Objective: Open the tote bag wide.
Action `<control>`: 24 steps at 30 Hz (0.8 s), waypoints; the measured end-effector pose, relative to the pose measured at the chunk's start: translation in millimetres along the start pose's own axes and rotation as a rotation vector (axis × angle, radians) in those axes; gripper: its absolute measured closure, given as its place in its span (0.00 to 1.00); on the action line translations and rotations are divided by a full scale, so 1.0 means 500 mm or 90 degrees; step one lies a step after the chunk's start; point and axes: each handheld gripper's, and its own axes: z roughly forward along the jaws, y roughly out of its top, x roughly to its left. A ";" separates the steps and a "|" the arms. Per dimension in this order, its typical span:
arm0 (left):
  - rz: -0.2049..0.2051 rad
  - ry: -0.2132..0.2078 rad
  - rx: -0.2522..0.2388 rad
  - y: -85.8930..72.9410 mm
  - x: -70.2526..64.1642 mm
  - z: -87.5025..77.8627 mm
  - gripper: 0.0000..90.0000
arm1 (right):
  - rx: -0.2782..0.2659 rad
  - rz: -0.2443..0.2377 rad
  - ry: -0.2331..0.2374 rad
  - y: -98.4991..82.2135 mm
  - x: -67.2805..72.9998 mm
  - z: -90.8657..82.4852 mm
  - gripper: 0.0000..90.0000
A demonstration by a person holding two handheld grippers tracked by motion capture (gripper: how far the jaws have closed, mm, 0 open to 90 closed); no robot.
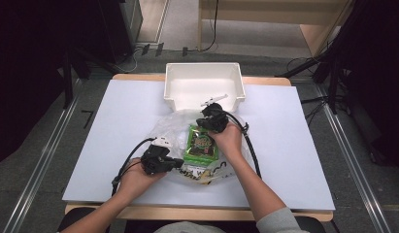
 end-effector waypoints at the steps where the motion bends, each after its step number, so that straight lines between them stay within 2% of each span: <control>1: -0.001 -0.001 0.001 -0.002 0.000 0.001 1.00 | 0.001 0.002 -0.001 0.001 -0.003 0.005 1.00; 3: -0.004 -0.003 0.000 -0.004 0.001 0.002 1.00 | -0.008 0.015 -0.001 0.003 -0.011 0.019 1.00; 10: -0.004 -0.004 0.016 -0.017 0.000 0.009 1.00 | -0.011 0.013 0.003 0.001 -0.016 0.044 1.00; 14: -0.007 -0.007 0.026 -0.030 0.000 0.010 1.00 | -0.007 0.020 -0.002 -0.001 -0.033 0.056 1.00; 21: -0.012 -0.015 0.028 -0.033 0.003 0.005 1.00 | -0.007 0.035 0.001 0.000 -0.043 0.056 1.00; 24: -0.017 -0.023 0.009 -0.024 0.006 -0.004 0.99 | -0.018 0.044 0.019 0.005 -0.039 0.039 1.00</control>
